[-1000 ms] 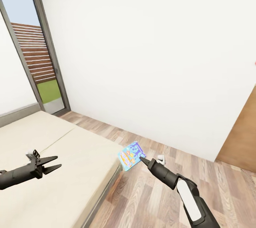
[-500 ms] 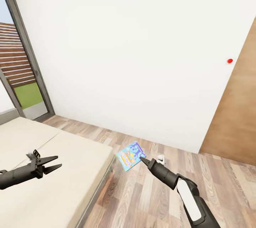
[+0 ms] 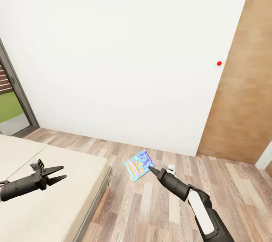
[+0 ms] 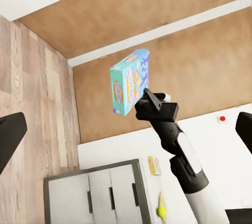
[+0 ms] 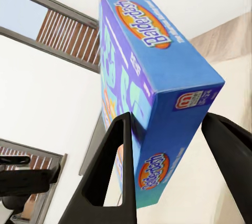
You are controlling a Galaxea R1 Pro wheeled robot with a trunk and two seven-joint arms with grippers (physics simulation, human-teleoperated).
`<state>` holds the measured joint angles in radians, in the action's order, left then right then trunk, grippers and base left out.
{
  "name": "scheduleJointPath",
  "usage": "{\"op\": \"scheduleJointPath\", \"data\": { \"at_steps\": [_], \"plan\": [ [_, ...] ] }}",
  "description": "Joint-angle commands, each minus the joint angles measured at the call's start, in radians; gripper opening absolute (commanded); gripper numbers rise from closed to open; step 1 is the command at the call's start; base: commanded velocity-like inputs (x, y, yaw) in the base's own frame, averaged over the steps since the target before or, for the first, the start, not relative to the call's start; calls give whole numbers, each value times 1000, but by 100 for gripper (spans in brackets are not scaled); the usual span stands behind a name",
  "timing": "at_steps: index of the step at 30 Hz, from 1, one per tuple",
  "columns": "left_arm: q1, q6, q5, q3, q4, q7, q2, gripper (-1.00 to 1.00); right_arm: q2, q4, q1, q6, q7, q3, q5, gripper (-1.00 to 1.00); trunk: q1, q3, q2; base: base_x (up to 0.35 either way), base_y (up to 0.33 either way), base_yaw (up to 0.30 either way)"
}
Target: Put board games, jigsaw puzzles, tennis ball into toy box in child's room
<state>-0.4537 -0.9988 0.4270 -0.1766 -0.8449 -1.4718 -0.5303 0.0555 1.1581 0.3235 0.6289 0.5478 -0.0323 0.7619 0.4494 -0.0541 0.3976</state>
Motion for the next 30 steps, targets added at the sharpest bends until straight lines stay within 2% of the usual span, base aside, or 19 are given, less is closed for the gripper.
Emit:
{"op": "scheduleJointPath", "data": {
  "at_steps": [1,30],
  "plan": [
    [0,-11,1,0,0,-1,0,100,2,0,1,8,1,-3,7,-100,1,-2,2,0,0,-261],
    [1,-9,-4,5,2,1,-5,100,3,2,1,1,-2,-1,3,-100,1,-2,2,0,0,-261]
  ]
}}
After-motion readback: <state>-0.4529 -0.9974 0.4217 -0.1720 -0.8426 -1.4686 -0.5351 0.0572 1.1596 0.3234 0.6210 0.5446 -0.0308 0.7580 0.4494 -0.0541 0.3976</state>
